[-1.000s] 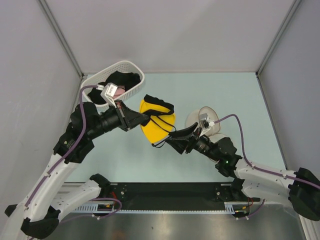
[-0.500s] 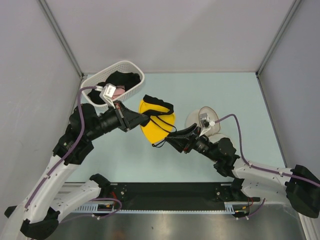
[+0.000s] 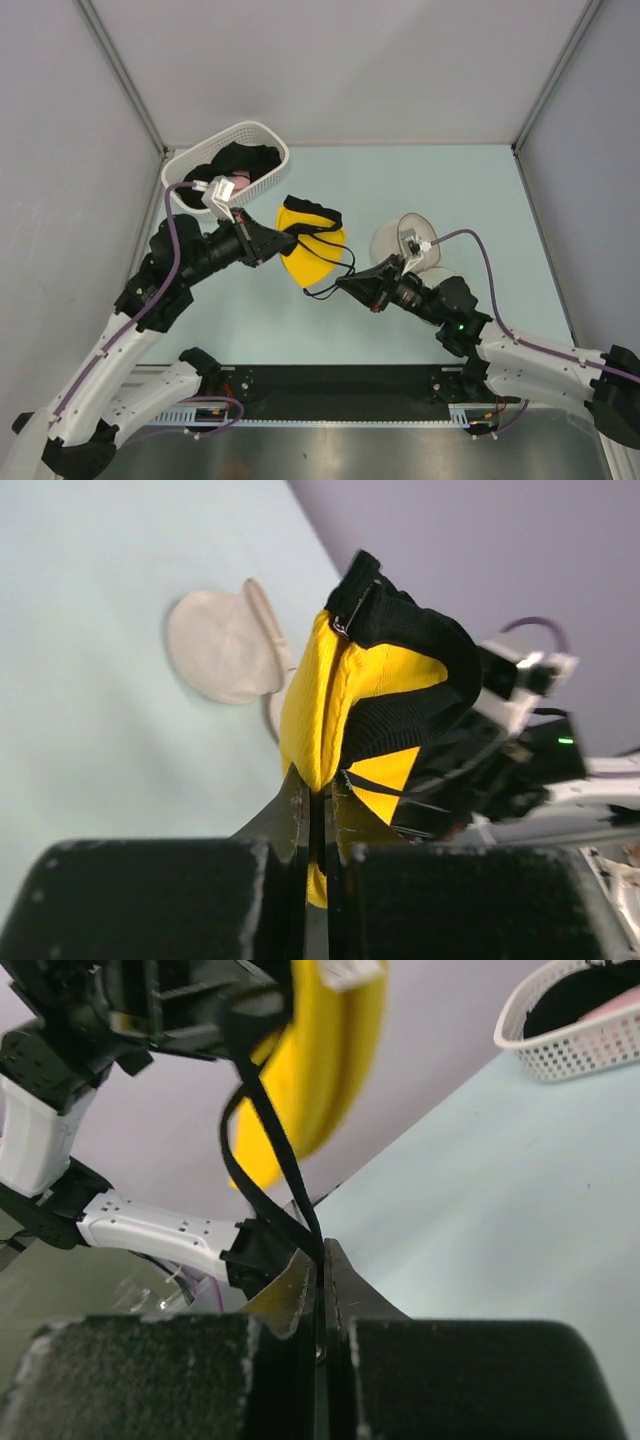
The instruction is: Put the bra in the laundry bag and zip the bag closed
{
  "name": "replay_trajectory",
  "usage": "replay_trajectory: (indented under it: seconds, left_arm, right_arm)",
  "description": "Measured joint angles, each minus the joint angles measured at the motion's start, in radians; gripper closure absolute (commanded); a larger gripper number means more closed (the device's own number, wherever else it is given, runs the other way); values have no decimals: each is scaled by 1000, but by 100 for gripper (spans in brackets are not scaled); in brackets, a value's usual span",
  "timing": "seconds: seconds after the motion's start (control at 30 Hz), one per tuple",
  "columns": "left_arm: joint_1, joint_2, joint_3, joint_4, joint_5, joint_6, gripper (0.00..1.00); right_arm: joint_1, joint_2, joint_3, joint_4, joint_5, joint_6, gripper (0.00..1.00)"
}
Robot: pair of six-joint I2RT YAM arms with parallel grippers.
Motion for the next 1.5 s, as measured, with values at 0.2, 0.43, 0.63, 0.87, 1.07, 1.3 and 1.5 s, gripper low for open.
replay_trajectory:
  seconds: [0.2, 0.43, 0.63, 0.87, 1.07, 1.3, 1.5]
  left_arm:
    - [-46, 32, -239, 114, -106, 5, 100]
    - [-126, 179, -411, 213, -174, -2, 100]
    - [-140, 220, -515, 350, -106, -2, 100]
    - [-143, 318, -626, 461, 17, 5, 100]
    - [-144, 371, -649, 528, 67, 27, 100]
    - [-144, 391, -650, 585, 93, 64, 90]
    - [-142, 403, -654, 591, 94, 91, 57]
  right_arm:
    - [2, -121, 53, -304, 2, 76, 100]
    - [0, -68, 116, -623, -11, 124, 100]
    - [-45, 114, 166, -712, -71, 111, 100]
    - [-73, 361, 246, -712, -141, 58, 100]
    - [-92, 505, 308, -682, -193, 35, 100]
    - [-111, 592, 308, -624, -237, 42, 100]
    - [-119, 612, 308, -592, -261, 46, 100]
